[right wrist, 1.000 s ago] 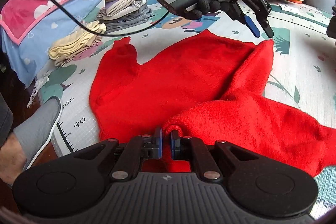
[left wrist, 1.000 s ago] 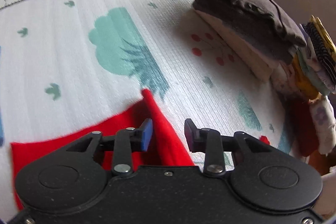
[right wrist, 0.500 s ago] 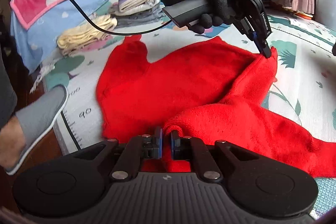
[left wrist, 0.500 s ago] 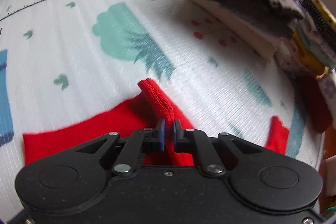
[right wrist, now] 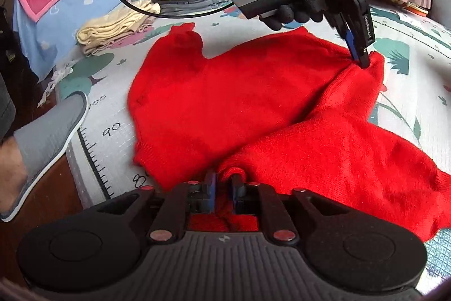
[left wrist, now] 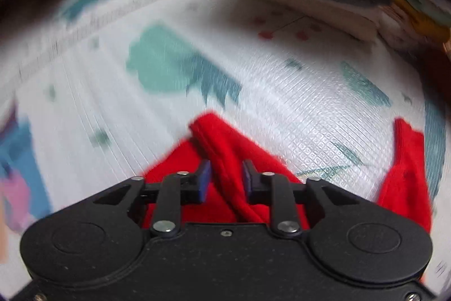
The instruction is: Fold clothes
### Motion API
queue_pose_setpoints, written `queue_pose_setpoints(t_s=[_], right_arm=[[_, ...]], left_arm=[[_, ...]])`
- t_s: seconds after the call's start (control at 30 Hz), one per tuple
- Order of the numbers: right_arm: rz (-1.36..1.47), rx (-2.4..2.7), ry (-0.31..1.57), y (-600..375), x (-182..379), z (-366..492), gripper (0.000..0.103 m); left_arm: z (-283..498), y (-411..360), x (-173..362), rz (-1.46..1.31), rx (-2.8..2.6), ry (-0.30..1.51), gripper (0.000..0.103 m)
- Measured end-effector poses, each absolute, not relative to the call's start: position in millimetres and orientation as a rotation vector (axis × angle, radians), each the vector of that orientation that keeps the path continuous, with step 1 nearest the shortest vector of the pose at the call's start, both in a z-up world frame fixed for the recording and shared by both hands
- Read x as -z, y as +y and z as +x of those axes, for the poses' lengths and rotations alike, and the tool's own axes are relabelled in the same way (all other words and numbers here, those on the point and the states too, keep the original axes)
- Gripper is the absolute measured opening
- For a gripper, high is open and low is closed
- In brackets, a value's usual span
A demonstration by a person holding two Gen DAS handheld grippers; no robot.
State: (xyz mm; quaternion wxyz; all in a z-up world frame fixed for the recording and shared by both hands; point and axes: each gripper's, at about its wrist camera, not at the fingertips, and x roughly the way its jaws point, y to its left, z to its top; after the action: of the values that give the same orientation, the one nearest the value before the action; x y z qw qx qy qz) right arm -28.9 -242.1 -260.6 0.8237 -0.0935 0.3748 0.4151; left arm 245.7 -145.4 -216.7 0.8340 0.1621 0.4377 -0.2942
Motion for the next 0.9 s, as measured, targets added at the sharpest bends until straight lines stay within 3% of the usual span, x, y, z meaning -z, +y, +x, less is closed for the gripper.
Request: queue_pose_setpoints(t_s=[0.1,0.3,0.47,0.57,0.63,0.7,0.9], right_arm=[[-0.204,-0.909,0.785,-254.0,252.3,-42.3,0.044],[-0.207,-0.881,0.818,-272.1,250.7,-54.2,0.044],[-0.226,-0.881,0.83,-261.0,256.6,-46.0,0.045],[-0.325,-0.922,0.856,-242.2,269.6,-44.4,0.075],[-0.374,-0.938,0.84,-233.6,269.6,-48.6,0.075],[-0.345,-0.921,0.818,-238.7,264.8,-49.7,0.056],[-0.32,-0.903,0.828,-243.2,267.6,-47.4,0.057]], left_arm=[[223.4,-145.3,201.0,0.385,0.735,0.9,0.023],[174.6,-143.0,220.8,0.465,0.97,1.006,0.023],[177.0,-124.7,249.5,0.405,0.903,1.067,0.025],[178.4,-124.4,250.4,0.415,0.921,1.057,0.026],[178.6,-128.4,249.5,0.445,0.922,1.065,0.026],[181.8,-134.1,246.2,0.461,0.92,1.09,0.026],[194.5,-158.2,216.0,0.35,0.972,1.041,0.029]])
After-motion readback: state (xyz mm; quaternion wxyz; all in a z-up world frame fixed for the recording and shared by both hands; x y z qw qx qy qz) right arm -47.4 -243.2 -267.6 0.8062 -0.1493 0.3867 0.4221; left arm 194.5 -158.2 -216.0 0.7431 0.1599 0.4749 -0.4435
